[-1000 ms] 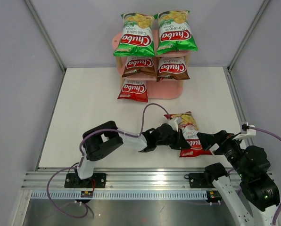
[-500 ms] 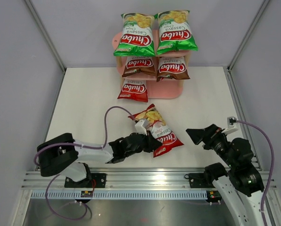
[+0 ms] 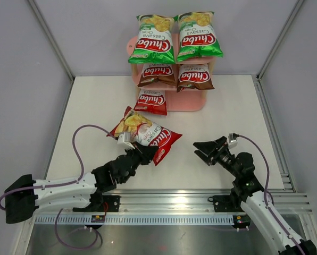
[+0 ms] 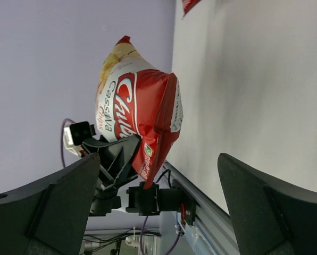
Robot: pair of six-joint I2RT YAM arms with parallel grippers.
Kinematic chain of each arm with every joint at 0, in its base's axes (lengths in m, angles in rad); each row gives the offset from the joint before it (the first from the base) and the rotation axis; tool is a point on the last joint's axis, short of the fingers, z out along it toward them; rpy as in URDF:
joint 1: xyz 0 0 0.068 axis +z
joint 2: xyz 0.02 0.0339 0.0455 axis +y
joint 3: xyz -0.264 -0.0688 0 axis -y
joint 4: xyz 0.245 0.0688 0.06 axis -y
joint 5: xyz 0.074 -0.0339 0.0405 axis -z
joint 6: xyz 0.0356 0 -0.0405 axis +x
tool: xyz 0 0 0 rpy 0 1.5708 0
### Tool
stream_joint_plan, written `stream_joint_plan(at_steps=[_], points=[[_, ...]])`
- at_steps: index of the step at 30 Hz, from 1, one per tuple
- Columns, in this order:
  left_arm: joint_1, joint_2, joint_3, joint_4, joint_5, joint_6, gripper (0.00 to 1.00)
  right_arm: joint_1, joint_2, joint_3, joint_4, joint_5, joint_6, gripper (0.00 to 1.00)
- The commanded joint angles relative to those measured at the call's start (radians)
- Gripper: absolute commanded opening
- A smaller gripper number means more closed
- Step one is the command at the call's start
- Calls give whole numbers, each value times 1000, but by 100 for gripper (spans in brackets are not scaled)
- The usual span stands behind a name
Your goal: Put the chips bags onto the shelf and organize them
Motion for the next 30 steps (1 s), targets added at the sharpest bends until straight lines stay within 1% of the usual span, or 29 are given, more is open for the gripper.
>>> stream_joint_plan(at_steps=[1,4,5,6,7,8,9,10,11,13,15,19,21,25,27,30], points=[[2,-68,-16,80,-111,-15,11,46,62,-31,396,0,60,100],[2,-88,-45,168,-90,-23,11,144,152,-22,453,83,-8,100],[2,-85,-49,186,-82,-21,11,211,185,-17,502,129,-30,100],[1,-82,-54,235,-74,-18,11,241,220,-11,540,146,-61,100],[2,-77,-56,252,-61,-17,11,268,299,-10,591,158,-73,100],[2,-74,-59,267,-53,-21,11,296,341,-7,644,166,-84,99],[2,-65,-66,316,-44,-21,11,313,382,5,725,171,-96,99],[1,-63,-72,342,-27,-20,11,319,454,12,755,174,-95,100],[1,-63,-86,390,-16,-27,11,324,490,18,815,180,-99,99],[1,-51,-89,418,15,-40,11,333,575,39,858,180,-110,99],[1,-34,-59,399,53,-53,11,345,642,61,909,180,-122,99],[1,9,-71,490,98,-73,9,354,714,84,953,180,-144,99],[1,15,-68,510,116,-73,10,354,735,76,1005,195,-148,100],[1,39,-59,531,174,-87,9,354,748,95,998,195,-167,99],[1,81,-56,582,229,-101,9,353,758,114,993,186,-176,99],[-1,128,-54,626,274,-141,9,354,760,131,989,178,-194,100]])
